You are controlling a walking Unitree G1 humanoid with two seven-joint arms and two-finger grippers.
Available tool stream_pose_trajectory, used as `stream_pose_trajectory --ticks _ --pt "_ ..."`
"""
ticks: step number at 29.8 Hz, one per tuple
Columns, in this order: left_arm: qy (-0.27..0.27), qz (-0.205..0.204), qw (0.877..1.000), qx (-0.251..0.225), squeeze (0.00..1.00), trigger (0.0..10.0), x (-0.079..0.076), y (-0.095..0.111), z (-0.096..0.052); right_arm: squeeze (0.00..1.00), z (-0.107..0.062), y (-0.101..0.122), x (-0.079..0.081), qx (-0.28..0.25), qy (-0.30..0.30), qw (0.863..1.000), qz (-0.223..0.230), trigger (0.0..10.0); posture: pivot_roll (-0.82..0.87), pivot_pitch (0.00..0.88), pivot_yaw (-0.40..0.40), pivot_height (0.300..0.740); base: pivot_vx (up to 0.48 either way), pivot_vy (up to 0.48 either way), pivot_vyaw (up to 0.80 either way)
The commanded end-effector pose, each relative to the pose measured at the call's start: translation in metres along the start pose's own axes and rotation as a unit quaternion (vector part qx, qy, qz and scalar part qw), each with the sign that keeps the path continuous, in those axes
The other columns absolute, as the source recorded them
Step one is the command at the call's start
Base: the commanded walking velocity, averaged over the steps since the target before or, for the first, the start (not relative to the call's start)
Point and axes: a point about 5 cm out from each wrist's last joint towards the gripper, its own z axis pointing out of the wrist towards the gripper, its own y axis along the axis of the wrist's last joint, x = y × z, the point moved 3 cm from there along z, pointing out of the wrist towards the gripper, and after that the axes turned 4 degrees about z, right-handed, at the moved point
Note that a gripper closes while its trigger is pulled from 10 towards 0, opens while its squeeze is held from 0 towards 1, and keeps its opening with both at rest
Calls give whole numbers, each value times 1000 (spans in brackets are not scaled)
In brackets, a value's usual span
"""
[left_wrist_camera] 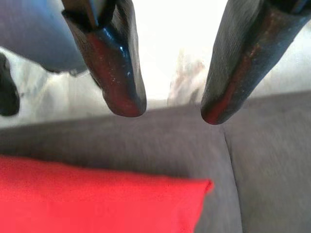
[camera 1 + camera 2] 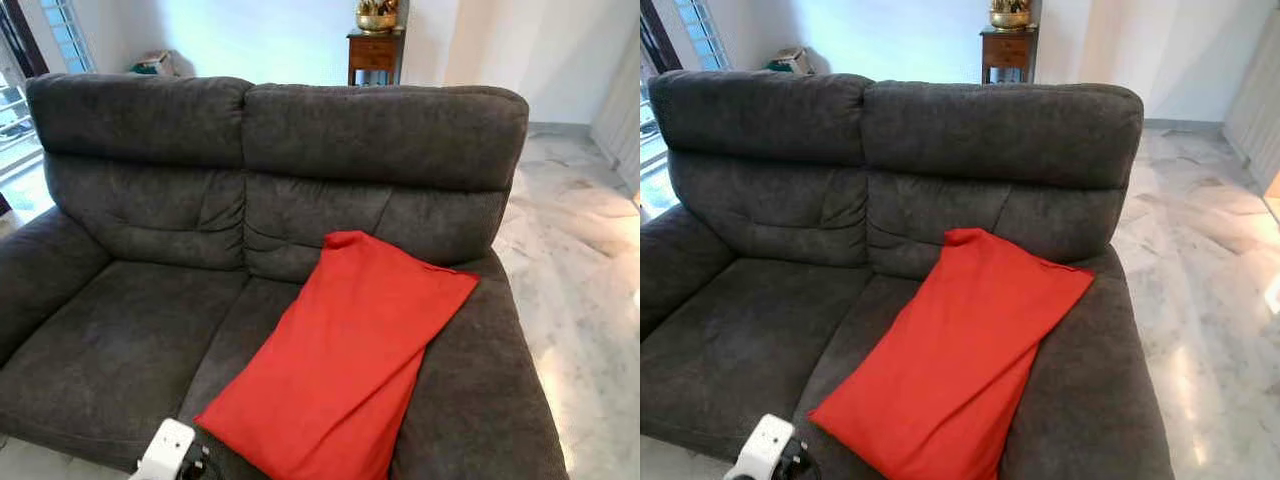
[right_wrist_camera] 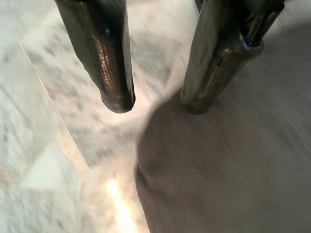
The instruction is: Move the pillow to the sofa from floor
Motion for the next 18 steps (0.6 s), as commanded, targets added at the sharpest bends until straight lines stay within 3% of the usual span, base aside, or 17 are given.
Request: stream_pose_trajectory --ticks 1,9,18 --pt "-3 15 1000 20 0 10000 -2 -10 -1 0 -2 -10 -1 15 -3 1000 -3 10000 -14 0 79 740 0 0 0" --pt "-6 1 997 81 0 10000 -14 -38 -5 0 -7 -25 15 35 46 995 -82 10000 -24 0 71 740 0 0 0" --pt "11 -15 995 102 0 10000 -16 -48 -6 0 0 -2 33 9 84 992 -92 10000 -28 0 56 740 0 0 0"
